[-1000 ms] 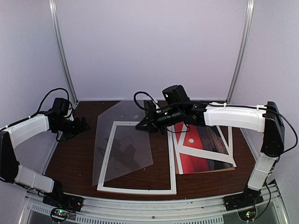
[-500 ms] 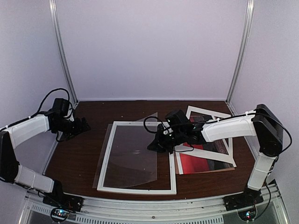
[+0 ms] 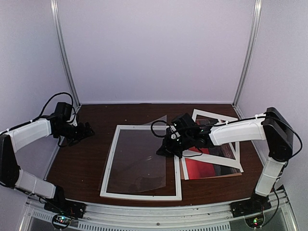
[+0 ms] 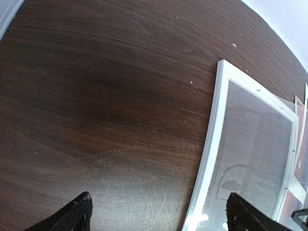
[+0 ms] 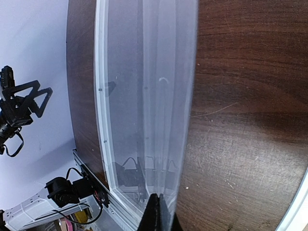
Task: Put the photo into the frame
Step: Place the glass panel at the frame body.
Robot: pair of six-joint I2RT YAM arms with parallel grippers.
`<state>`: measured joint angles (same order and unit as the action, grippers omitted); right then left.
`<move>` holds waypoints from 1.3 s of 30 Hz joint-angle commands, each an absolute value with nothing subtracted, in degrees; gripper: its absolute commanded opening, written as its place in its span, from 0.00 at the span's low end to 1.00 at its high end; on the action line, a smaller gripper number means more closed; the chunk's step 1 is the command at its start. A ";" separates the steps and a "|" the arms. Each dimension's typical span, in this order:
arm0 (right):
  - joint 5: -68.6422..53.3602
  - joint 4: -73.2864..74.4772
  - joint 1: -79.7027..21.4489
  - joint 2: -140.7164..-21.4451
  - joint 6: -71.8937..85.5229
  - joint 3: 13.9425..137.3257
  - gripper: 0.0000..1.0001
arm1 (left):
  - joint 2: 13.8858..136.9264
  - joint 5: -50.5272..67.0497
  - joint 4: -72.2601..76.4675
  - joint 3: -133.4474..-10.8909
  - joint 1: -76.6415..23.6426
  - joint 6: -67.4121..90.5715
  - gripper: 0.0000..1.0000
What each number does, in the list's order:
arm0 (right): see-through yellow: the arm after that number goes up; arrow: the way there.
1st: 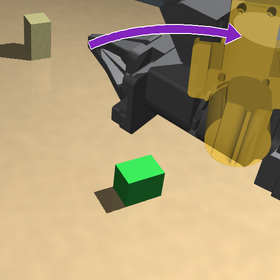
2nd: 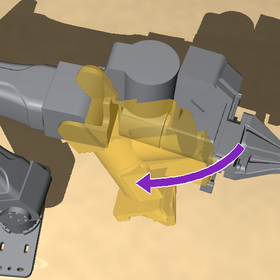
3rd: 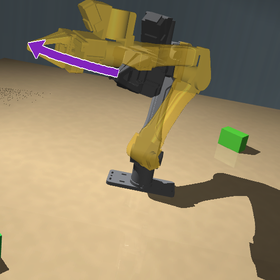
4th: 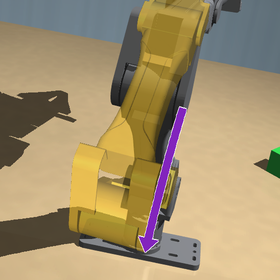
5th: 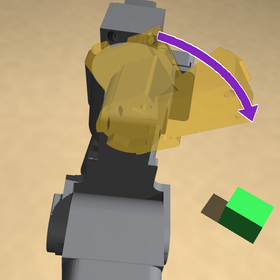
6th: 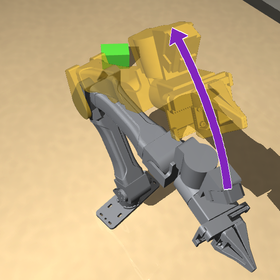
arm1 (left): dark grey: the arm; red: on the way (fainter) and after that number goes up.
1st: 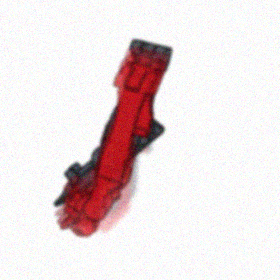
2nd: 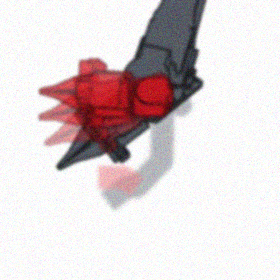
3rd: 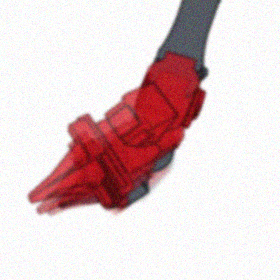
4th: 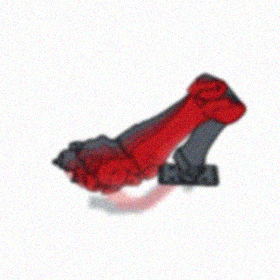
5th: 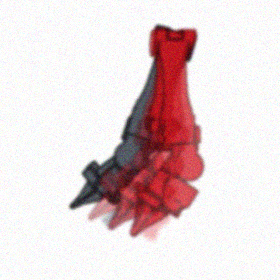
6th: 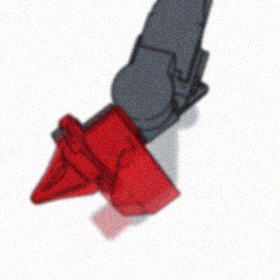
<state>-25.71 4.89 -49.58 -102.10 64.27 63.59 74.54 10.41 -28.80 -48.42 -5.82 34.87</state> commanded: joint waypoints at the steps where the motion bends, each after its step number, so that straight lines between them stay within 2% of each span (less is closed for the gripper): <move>1: -24.46 7.88 -49.04 -100.28 61.87 63.34 0.00 | 74.92 12.28 -27.37 -48.29 -5.27 33.53 0.98; 39: -22.24 12.33 -47.86 -100.26 58.36 63.92 0.00 | 75.41 14.03 -26.90 -47.86 -5.30 33.38 0.98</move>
